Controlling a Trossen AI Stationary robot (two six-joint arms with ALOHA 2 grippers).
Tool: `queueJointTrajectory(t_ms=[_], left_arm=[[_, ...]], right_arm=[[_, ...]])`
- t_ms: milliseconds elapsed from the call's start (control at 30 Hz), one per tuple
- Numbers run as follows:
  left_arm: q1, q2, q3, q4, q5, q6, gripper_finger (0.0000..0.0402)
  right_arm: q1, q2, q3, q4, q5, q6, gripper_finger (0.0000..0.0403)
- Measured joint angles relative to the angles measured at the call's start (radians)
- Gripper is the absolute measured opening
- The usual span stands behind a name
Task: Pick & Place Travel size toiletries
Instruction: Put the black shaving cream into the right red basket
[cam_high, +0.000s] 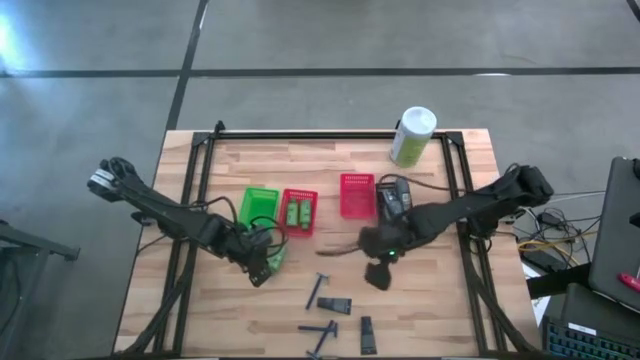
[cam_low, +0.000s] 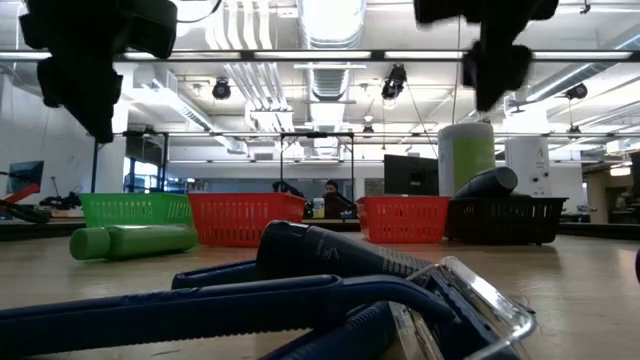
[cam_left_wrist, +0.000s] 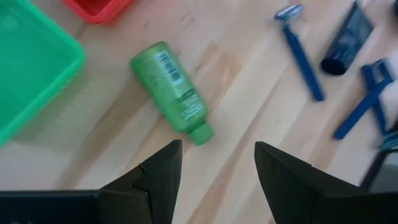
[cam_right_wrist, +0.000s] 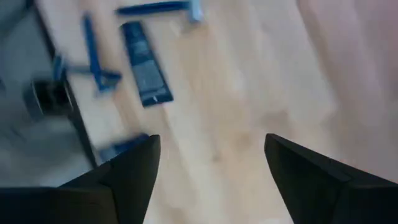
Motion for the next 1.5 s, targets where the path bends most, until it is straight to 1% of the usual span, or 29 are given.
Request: queueJointTrajectory(t_ms=[67,133,200,267,400,500,633,733,900,1133,1367,1500], left_arm=[[0.0,-0.006,-0.001,-0.02,-0.009,0.028,0.0206],[0.0,-0.014,-0.007,-0.026,-0.021,0.064,0.0206],[-0.002,-0.023,-0.012,-0.018,-0.03,0.099,0.0206],[-0.002,-0.032,-0.013,-0.016,-0.049,0.131,0.0206],[-0.002,-0.06,-0.013,-0.016,-0.066,0.221,0.0206],[-0.002,-0.085,-0.013,-0.016,-0.07,0.271,0.0206],[-0.002,-0.124,-0.013,-0.02,-0.072,0.306,0.0206],[-0.002,-0.157,-0.013,-0.027,-0.072,0.312,0.0206],[-0.007,-0.205,-0.013,-0.031,-0.073,0.316,0.0206],[-0.011,-0.236,-0.014,-0.033,-0.073,0.316,0.0206],[-0.025,-0.236,-0.014,-0.032,-0.079,0.3,0.0206],[-0.038,-0.236,-0.014,-0.031,-0.099,0.277,0.0206]], right_arm=[[0.022,0.04,0.013,0.016,-0.042,0.226,0.028],[0.059,0.09,0.054,0.036,-0.057,0.421,0.0279],[0.095,0.146,0.104,0.028,-0.092,0.565,0.0284],[0.129,0.201,0.166,-0.005,-0.108,0.662,0.0294],[0.166,0.307,0.27,-0.135,-0.106,0.798,0.0319],[0.181,0.378,0.314,-0.144,-0.107,0.883,0.0339],[0.202,0.462,0.378,-0.14,-0.109,0.929,0.0361],[0.218,0.517,0.416,-0.142,-0.112,0.941,0.0364],[0.237,0.565,0.443,-0.15,-0.115,0.942,0.0339],[0.245,0.588,0.404,-0.145,-0.113,0.949,0.0304],[0.247,0.592,0.379,-0.099,-0.114,0.96,0.0288],[0.258,0.594,0.379,-0.09,-0.127,1.044,0.0289]])
